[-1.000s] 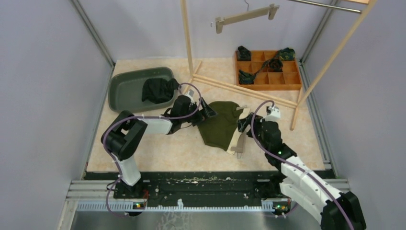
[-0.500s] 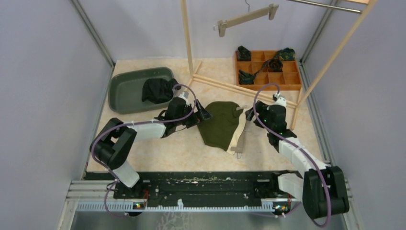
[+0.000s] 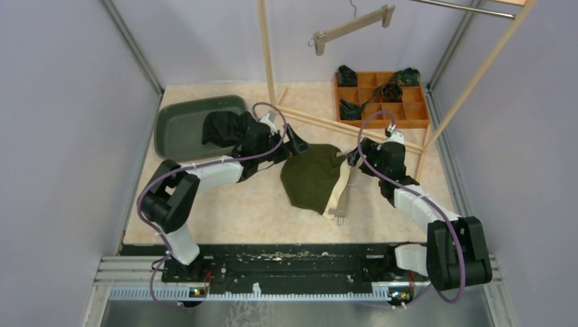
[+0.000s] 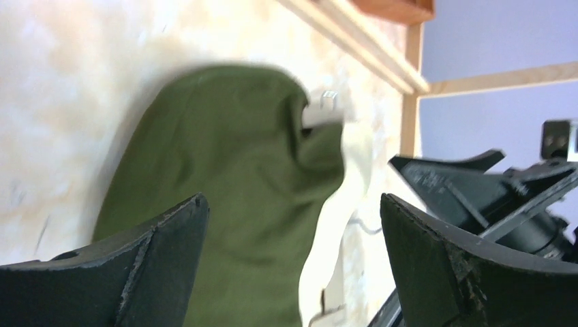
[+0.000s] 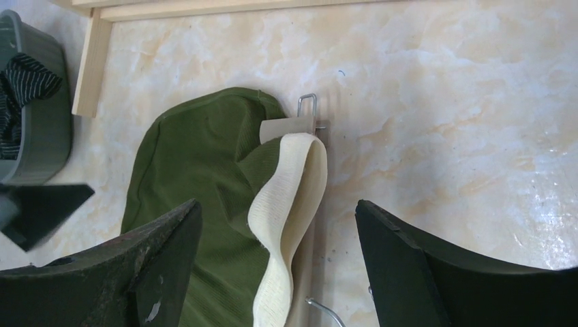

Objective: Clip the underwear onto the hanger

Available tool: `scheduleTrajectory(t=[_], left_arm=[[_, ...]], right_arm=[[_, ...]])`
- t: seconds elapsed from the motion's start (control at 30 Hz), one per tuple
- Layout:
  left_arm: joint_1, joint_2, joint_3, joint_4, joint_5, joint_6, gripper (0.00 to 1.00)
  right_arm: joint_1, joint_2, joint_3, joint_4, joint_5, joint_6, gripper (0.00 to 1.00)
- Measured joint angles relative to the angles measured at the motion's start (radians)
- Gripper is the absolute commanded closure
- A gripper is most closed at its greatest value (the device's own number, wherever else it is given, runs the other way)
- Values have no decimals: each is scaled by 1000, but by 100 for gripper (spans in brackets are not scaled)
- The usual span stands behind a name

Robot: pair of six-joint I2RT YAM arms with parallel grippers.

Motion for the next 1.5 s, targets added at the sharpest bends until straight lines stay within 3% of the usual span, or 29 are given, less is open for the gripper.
scheduleTrajectory(t=[0.3, 0.7, 1.5], left_arm=[[0, 253, 294, -27, 37, 37, 1], [2, 379, 401, -169, 42, 56, 0], [49, 241, 255, -248, -39, 73, 0]], right_arm=[[-15, 12, 20, 11, -21, 1, 17], [-27, 64, 35, 34, -44, 1, 16], [-41, 350, 142, 145, -186, 5, 21]])
